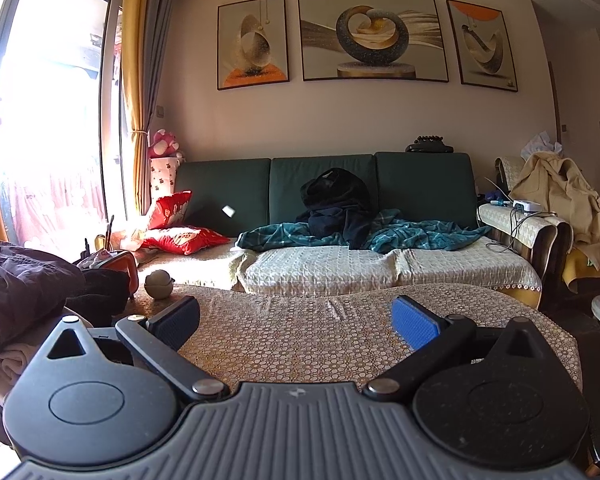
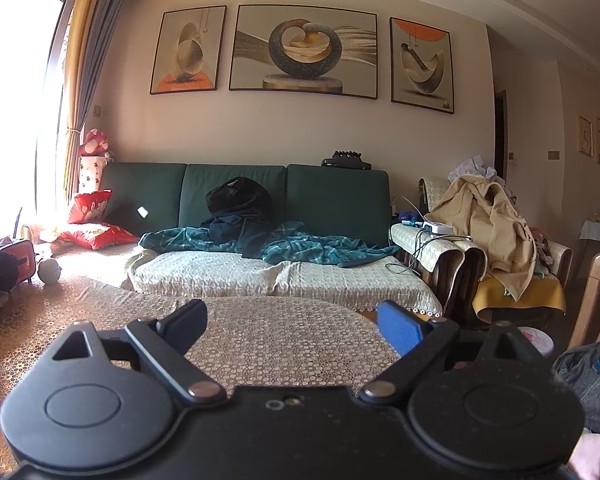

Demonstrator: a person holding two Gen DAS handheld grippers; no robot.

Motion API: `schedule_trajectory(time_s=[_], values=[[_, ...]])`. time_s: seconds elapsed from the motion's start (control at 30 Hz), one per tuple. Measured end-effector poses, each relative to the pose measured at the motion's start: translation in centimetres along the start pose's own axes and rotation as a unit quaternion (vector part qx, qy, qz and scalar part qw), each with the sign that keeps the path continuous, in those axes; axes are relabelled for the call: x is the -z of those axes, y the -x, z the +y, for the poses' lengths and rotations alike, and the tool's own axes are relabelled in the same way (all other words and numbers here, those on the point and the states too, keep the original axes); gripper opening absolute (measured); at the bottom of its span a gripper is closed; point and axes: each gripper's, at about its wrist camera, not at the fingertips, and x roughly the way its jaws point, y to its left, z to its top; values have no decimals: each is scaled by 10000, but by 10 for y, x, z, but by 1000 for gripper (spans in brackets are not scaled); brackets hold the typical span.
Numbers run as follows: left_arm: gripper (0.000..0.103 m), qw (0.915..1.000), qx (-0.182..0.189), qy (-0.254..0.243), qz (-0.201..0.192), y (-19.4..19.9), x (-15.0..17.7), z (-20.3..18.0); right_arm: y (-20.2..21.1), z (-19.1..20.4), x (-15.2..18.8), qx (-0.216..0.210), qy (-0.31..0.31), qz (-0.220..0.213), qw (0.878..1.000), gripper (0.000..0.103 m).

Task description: Fold clothes

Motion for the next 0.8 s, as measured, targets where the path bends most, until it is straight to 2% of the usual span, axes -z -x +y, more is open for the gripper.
schedule_trajectory(time_s=[0.6,0.8], values=[[103,10000,0,30,-3,1,2,-2,3,-8,4,124,-25,-24,9999,103],[103,9999,-35,109,45,1,4,-5,-3,-17,3,211,-138,186,9995,103]])
